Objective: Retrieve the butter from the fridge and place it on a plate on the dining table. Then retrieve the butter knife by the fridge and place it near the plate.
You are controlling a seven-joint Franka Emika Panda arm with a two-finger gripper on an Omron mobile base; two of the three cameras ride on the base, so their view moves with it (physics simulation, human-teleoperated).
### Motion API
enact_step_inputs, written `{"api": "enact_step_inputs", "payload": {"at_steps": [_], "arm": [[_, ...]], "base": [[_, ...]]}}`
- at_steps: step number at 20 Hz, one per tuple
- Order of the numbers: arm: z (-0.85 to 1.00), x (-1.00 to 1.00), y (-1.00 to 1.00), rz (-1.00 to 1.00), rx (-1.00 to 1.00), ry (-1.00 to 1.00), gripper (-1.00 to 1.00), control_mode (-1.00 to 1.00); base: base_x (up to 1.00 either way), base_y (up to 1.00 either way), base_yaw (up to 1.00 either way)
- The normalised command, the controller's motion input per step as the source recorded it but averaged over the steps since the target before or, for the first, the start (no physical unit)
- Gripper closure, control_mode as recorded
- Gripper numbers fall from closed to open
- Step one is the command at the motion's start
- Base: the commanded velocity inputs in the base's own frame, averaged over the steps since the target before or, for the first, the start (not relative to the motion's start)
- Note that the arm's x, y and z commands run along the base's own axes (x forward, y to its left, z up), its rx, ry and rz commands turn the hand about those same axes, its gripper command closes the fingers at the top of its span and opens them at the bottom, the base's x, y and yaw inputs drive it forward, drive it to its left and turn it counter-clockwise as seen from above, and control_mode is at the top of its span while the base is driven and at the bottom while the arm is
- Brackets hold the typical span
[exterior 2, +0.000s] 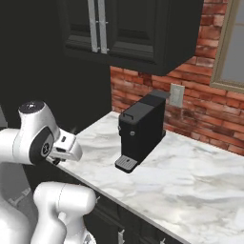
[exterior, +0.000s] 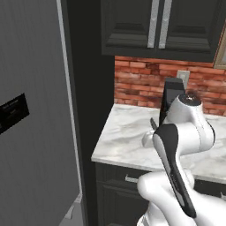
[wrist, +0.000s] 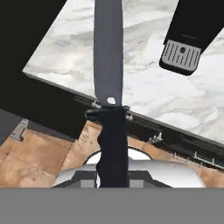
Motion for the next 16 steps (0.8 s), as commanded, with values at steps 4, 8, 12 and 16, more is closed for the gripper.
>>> {"api": "enact_step_inputs", "payload": {"at_steps": [4, 8, 12, 16], "arm": [[1.0, -0.41, 0.0, 0.16, 0.04, 0.02, 1.0, -1.0], [0.43, -0.18, 0.0, -0.02, -0.01, 0.28, 1.0, -1.0], [0.0, -0.19, -0.03, -0.2, -0.04, 0.21, 1.0, -1.0], [-0.25, -0.18, -0.02, -0.1, 0.0, 0.01, 1.0, -1.0]], "base": [[0.0, 0.0, 0.0], [0.0, 0.0, 0.0], [0.0, 0.0, 0.0], [0.0, 0.0, 0.0]]}}
